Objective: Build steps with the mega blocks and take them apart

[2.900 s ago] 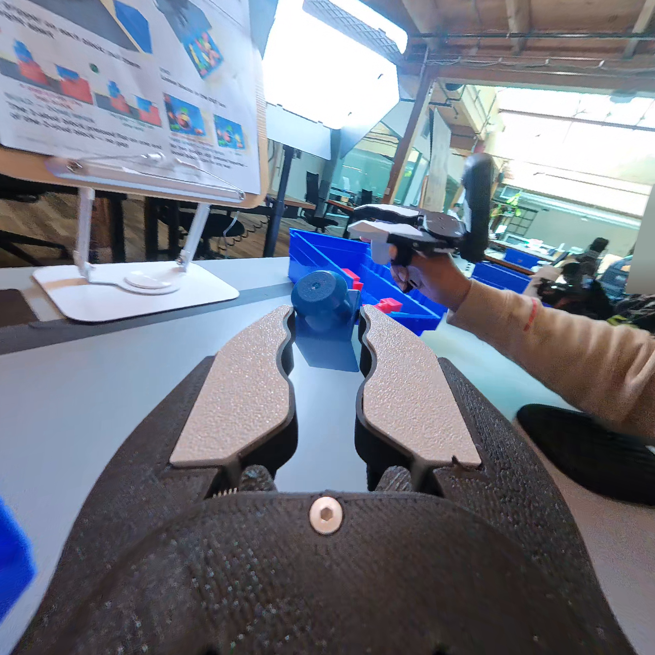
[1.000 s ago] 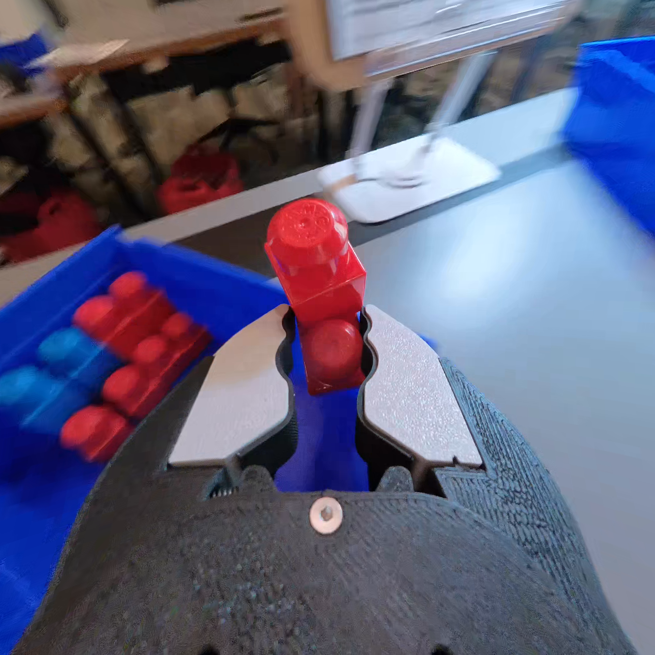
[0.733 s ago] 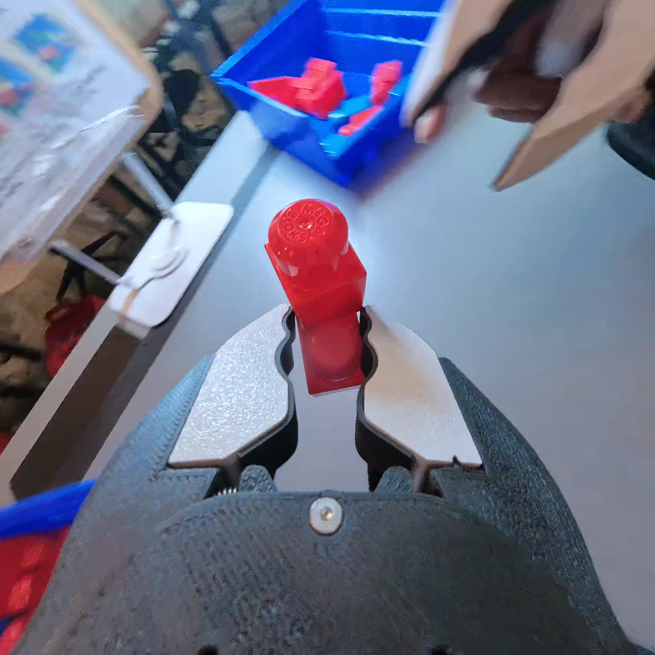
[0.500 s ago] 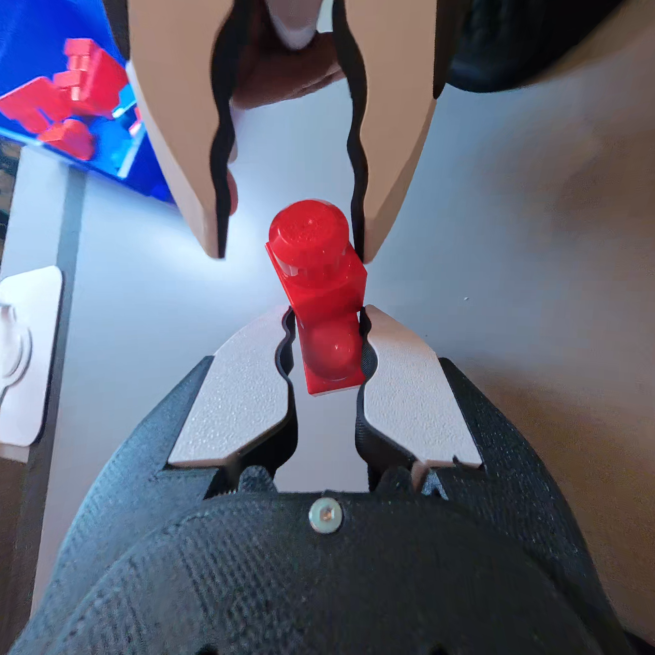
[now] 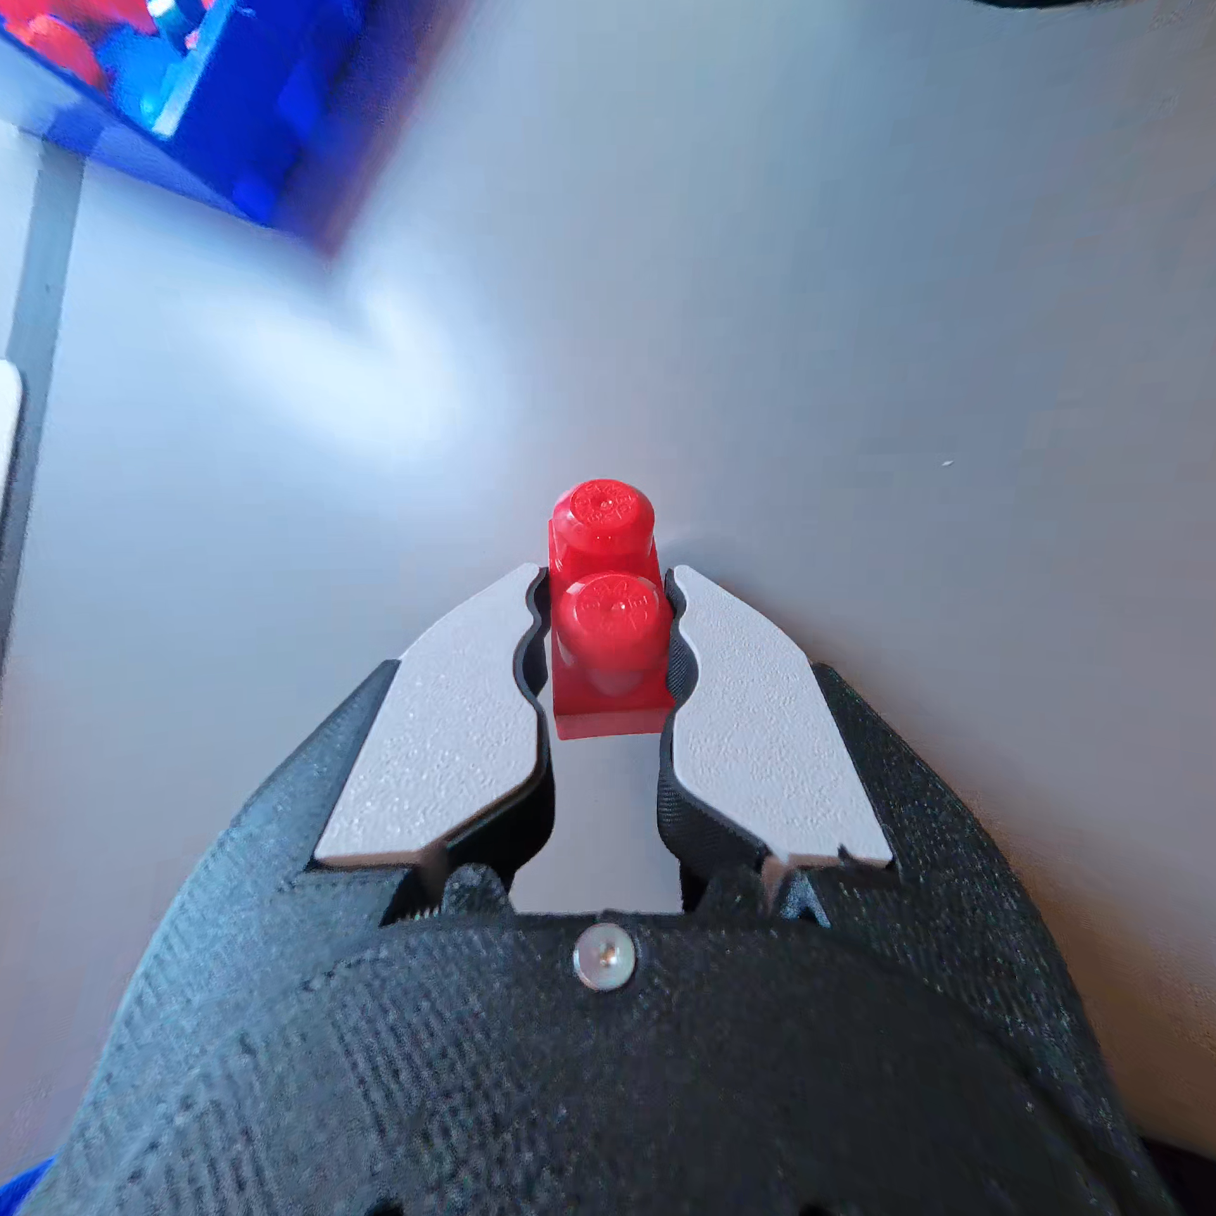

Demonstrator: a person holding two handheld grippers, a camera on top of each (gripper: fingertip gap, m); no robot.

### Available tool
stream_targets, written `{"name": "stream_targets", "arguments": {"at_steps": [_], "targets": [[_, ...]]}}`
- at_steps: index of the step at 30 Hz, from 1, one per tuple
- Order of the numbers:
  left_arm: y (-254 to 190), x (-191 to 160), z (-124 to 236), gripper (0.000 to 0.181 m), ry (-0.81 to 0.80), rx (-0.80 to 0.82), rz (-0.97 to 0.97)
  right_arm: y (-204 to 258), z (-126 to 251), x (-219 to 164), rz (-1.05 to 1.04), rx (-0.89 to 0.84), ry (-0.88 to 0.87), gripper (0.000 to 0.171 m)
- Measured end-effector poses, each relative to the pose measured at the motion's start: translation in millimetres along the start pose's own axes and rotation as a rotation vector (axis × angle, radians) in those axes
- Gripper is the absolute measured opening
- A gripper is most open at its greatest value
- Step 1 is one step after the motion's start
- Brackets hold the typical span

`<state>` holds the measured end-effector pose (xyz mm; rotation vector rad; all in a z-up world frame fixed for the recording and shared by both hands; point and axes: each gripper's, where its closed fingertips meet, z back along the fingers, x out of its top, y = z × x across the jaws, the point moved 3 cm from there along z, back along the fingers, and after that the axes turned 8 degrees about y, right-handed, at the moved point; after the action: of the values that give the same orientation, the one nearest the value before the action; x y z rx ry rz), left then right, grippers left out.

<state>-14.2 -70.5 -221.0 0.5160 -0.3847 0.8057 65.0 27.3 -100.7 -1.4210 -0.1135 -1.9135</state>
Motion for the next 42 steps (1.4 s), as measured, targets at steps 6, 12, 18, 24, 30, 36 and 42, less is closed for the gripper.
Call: {"name": "stream_targets", "arguments": {"at_steps": [6, 12, 18, 24, 30, 36, 42], "targets": [[25, -1, 5, 0.033, -0.018, 0.121, 0.079, -141, 53, -83, -0.296, -0.61, 0.445, 0.036], [30, -6, 9, 0.033, -0.004, 0.161, 0.114, -181, 44, -164, -0.69, -0.628, 0.681, 0.037], [33, 1, 14, 0.033, -0.027, 0.191, 0.13, -170, 29, -193, -0.775, -0.545, 0.777, 0.036], [29, 29, 17, 0.033, -0.081, 0.221, 0.102, -163, 34, -193, -0.784, -0.55, 0.775, 0.037], [20, 49, 22, 0.033, -0.152, 0.254, 0.087, -155, 38, -196, -0.74, -0.607, 0.808, 0.054], [13, 63, 26, 0.033, -0.207, 0.266, 0.067, -111, 15, -77, -0.377, -0.434, 0.317, 0.069], [3, 67, 24, 0.033, -0.232, 0.211, 0.052, 27, -41, -30, 0.126, 0.014, 0.26, 0.064]]}}
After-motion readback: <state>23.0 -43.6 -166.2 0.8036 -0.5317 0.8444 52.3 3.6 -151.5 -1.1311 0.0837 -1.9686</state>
